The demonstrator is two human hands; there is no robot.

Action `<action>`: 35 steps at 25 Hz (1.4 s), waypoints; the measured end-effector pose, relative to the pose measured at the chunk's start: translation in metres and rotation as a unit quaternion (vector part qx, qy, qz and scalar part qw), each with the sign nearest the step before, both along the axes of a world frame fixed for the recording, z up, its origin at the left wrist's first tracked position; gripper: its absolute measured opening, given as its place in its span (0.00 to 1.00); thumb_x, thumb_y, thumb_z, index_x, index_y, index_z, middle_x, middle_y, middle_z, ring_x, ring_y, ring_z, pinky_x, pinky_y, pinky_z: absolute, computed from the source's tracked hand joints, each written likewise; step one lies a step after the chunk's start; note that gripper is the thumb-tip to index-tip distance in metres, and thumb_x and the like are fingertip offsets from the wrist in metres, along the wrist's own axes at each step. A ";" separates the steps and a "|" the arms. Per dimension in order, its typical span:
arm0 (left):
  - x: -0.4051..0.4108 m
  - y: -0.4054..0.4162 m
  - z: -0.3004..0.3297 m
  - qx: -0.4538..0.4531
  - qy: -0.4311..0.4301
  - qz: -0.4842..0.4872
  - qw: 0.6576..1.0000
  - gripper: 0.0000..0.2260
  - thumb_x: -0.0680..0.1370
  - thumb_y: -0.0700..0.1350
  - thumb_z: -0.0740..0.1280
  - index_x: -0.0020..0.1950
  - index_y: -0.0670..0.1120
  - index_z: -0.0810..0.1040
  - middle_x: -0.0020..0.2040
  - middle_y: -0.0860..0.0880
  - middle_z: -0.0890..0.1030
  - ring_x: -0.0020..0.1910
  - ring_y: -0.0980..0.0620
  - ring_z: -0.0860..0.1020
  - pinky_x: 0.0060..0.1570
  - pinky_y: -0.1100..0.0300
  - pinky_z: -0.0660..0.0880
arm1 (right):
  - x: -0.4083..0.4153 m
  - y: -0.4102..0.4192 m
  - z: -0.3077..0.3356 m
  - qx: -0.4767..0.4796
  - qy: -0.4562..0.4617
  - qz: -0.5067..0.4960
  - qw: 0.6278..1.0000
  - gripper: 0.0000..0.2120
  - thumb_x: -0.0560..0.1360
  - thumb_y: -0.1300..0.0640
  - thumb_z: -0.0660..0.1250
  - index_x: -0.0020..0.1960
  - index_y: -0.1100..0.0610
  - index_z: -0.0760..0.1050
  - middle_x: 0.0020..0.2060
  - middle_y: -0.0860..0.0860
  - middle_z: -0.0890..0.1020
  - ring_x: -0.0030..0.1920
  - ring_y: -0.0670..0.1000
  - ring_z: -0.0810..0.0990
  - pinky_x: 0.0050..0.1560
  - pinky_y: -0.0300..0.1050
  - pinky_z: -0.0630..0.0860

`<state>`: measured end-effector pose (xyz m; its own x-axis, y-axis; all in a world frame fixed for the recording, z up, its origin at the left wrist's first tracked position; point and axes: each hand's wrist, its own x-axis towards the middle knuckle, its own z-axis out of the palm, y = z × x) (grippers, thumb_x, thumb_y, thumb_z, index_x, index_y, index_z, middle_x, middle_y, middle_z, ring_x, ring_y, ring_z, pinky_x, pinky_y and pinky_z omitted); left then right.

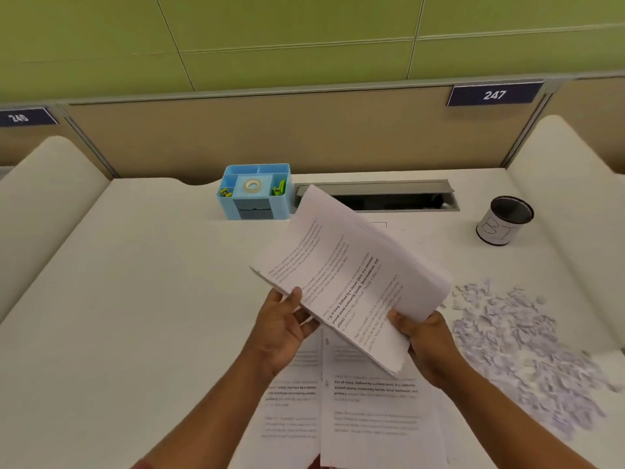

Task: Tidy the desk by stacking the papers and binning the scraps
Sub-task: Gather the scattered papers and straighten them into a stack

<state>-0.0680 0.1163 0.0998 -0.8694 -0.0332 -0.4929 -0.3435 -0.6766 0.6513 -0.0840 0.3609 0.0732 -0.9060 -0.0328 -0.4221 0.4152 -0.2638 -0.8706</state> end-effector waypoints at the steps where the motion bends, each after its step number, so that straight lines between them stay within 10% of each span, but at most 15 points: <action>1: -0.002 0.020 0.001 -0.023 -0.008 0.024 0.999 0.17 0.82 0.40 0.65 0.71 0.46 0.73 0.62 0.41 0.83 0.58 0.41 0.83 0.57 0.41 0.80 | 0.000 0.002 -0.002 0.000 0.004 -0.010 1.000 0.12 0.78 0.67 0.68 0.58 0.55 0.79 0.53 0.53 0.87 0.54 0.57 0.85 0.53 0.59 0.83; 11: 0.002 0.045 0.001 -0.287 -0.018 0.130 0.949 0.16 0.83 0.33 0.61 0.65 0.52 0.75 0.60 0.52 0.83 0.57 0.52 0.83 0.57 0.50 0.81 | -0.002 0.036 0.012 -0.074 -0.012 0.098 0.992 0.18 0.75 0.61 0.69 0.65 0.59 0.76 0.56 0.58 0.85 0.53 0.58 0.85 0.48 0.55 0.83; 14: 0.007 0.029 -0.002 -0.296 -0.013 0.085 0.951 0.17 0.83 0.32 0.61 0.66 0.50 0.75 0.60 0.52 0.84 0.55 0.54 0.83 0.49 0.59 0.81 | -0.023 0.062 0.021 -0.082 -0.039 0.145 0.985 0.18 0.76 0.56 0.66 0.65 0.60 0.79 0.59 0.62 0.83 0.52 0.61 0.83 0.49 0.56 0.80; 19: 0.011 0.021 -0.018 -0.278 -0.006 -0.077 0.957 0.17 0.83 0.31 0.61 0.67 0.48 0.74 0.62 0.47 0.84 0.60 0.46 0.83 0.61 0.45 0.79 | -0.025 0.053 0.004 -0.077 -0.076 0.263 0.959 0.21 0.76 0.62 0.71 0.68 0.57 0.76 0.62 0.60 0.82 0.62 0.64 0.81 0.65 0.68 0.74; 30: -0.026 0.036 -0.036 -0.247 -0.073 -0.207 0.944 0.19 0.83 0.38 0.66 0.70 0.54 0.68 0.59 0.49 0.85 0.57 0.46 0.84 0.54 0.47 0.82 | -0.023 0.061 -0.022 0.009 -0.083 0.117 0.990 0.16 0.77 0.67 0.69 0.64 0.61 0.76 0.53 0.62 0.86 0.52 0.66 0.85 0.56 0.68 0.80; 35: -0.055 0.028 -0.048 -0.425 -0.121 -0.113 0.890 0.23 0.81 0.46 0.69 0.74 0.50 0.66 0.64 0.49 0.79 0.60 0.49 0.78 0.56 0.53 0.75 | -0.053 0.084 -0.030 0.012 -0.080 0.037 0.996 0.14 0.77 0.68 0.68 0.61 0.59 0.77 0.51 0.61 0.86 0.49 0.65 0.86 0.44 0.59 0.84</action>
<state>-0.1226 0.1446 0.0520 -0.7732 -0.3214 -0.5467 -0.6075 0.1281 0.7839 -0.1370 0.4453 0.0430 -0.8227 -0.0863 -0.5619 0.5665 -0.2076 -0.7975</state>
